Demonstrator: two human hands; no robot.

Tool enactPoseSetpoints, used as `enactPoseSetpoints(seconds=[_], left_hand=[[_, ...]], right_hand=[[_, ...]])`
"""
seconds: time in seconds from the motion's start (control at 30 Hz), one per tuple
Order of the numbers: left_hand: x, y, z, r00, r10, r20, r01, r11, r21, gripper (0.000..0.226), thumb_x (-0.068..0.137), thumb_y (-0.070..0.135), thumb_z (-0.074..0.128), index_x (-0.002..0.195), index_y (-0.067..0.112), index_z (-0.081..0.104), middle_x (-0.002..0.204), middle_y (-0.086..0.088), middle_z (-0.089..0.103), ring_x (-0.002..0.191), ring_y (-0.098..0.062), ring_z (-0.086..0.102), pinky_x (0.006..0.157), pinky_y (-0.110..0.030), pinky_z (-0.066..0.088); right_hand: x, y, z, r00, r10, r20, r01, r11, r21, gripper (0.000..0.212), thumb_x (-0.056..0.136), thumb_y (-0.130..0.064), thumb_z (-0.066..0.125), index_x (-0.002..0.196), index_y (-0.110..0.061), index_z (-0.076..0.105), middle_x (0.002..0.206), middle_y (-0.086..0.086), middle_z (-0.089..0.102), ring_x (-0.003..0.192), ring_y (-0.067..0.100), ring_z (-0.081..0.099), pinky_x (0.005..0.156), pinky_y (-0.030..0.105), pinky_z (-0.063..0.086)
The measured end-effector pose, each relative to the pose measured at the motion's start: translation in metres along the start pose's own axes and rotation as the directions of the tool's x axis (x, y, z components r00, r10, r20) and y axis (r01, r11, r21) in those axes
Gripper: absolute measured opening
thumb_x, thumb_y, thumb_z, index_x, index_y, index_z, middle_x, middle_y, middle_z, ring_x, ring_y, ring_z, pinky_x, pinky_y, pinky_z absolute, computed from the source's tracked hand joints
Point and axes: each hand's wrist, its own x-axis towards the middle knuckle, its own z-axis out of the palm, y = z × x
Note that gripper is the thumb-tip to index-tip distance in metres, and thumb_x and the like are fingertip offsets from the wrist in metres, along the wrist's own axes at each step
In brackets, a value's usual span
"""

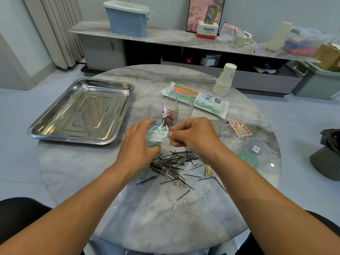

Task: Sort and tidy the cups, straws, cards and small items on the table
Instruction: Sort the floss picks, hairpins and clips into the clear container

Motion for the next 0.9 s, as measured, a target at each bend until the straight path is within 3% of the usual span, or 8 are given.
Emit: enactPoseSetpoints(seconds=[0.13, 0.23, 0.3, 0.5, 0.6, 0.7, 0.83, 0.9], left_hand=[[-0.006, 0.006, 0.002, 0.989, 0.136, 0.056, -0.139, 0.989, 0.056, 0.08, 0.075, 0.019, 0.082, 0.14, 0.044, 0.044, 0.13, 0.015, 0.047, 0.121, -0.01, 0.039, 0.089, -0.029, 0.037], [-0.012, 0.009, 0.008, 0.987, 0.141, 0.082, -0.14, 0.99, -0.02, 0.076, 0.073, 0.018, 0.081, 0.137, 0.044, 0.048, 0.125, 0.016, 0.049, 0.118, -0.009, 0.041, 0.092, -0.031, 0.042], [-0.014, 0.009, 0.01, 0.989, 0.119, 0.086, -0.111, 0.99, -0.086, 0.074, 0.072, 0.02, 0.081, 0.133, 0.046, 0.05, 0.123, 0.016, 0.051, 0.118, -0.009, 0.043, 0.095, -0.032, 0.043], [-0.01, 0.011, 0.011, 1.0, -0.014, 0.02, 0.018, 0.973, -0.229, 0.076, 0.068, 0.026, 0.088, 0.13, 0.046, 0.05, 0.118, 0.018, 0.05, 0.113, -0.01, 0.055, 0.089, -0.031, 0.051], [-0.012, 0.014, 0.009, 0.999, 0.01, 0.034, -0.001, 0.966, -0.259, 0.069, 0.065, 0.031, 0.084, 0.122, 0.05, 0.05, 0.118, 0.024, 0.049, 0.114, -0.009, 0.055, 0.088, -0.031, 0.051], [-0.014, 0.016, 0.009, 0.998, -0.006, 0.057, 0.023, 0.953, -0.302, 0.065, 0.061, 0.041, 0.076, 0.121, 0.05, 0.051, 0.121, 0.022, 0.051, 0.115, -0.007, 0.056, 0.09, -0.031, 0.051], [-0.011, 0.016, 0.008, 0.996, -0.074, 0.05, 0.088, 0.894, -0.44, 0.063, 0.073, 0.029, 0.086, 0.12, 0.049, 0.05, 0.124, 0.015, 0.052, 0.108, 0.01, 0.055, 0.075, -0.009, 0.044], [-0.011, 0.018, 0.006, 0.996, -0.058, 0.061, 0.08, 0.884, -0.461, 0.064, 0.075, 0.023, 0.083, 0.122, 0.05, 0.049, 0.122, 0.017, 0.047, 0.103, 0.025, 0.048, 0.073, 0.002, 0.041]], right_hand=[[-0.005, 0.0, 0.004, 0.997, -0.002, 0.079, 0.009, 0.996, -0.09, 0.008, 0.08, 0.004, 0.081, 0.08, -0.003, 0.076, 0.074, 0.017, 0.075, 0.064, 0.022, 0.071, 0.071, 0.035, 0.064], [-0.007, 0.001, 0.008, 0.992, -0.102, 0.081, 0.124, 0.928, -0.351, 0.012, 0.079, -0.003, 0.083, 0.076, -0.013, 0.077, 0.064, -0.003, 0.071, 0.058, 0.007, 0.066, 0.062, 0.021, 0.054], [-0.008, 0.002, 0.012, 0.984, -0.161, 0.081, 0.18, 0.86, -0.478, 0.009, 0.079, -0.009, 0.083, 0.081, -0.017, 0.08, 0.072, -0.01, 0.07, 0.066, 0.002, 0.064, 0.065, 0.015, 0.048], [-0.011, 0.001, 0.016, 0.94, -0.342, 0.012, 0.317, 0.856, -0.409, 0.013, 0.085, -0.018, 0.08, 0.096, -0.025, 0.08, 0.08, -0.01, 0.073, 0.069, -0.005, 0.065, 0.061, 0.011, 0.048], [-0.012, 0.002, 0.017, 0.939, -0.338, 0.055, 0.323, 0.819, -0.474, 0.013, 0.083, -0.019, 0.081, 0.094, -0.027, 0.08, 0.084, -0.011, 0.075, 0.078, 0.002, 0.068, 0.074, 0.027, 0.058], [-0.013, 0.005, 0.021, 0.92, -0.375, 0.111, 0.37, 0.746, -0.554, 0.018, 0.082, -0.028, 0.08, 0.1, -0.031, 0.079, 0.095, -0.014, 0.073, 0.087, 0.004, 0.065, 0.083, 0.037, 0.056], [-0.011, 0.005, 0.019, 0.848, -0.529, -0.034, 0.451, 0.754, -0.478, 0.035, 0.087, -0.05, 0.071, 0.118, -0.035, 0.071, 0.113, -0.018, 0.062, 0.101, 0.0, 0.057, 0.086, 0.026, 0.048], [-0.008, 0.007, 0.017, 0.85, -0.514, -0.117, 0.423, 0.797, -0.43, 0.041, 0.094, -0.053, 0.062, 0.129, -0.033, 0.065, 0.123, -0.017, 0.059, 0.109, 0.0, 0.055, 0.09, 0.026, 0.046]])
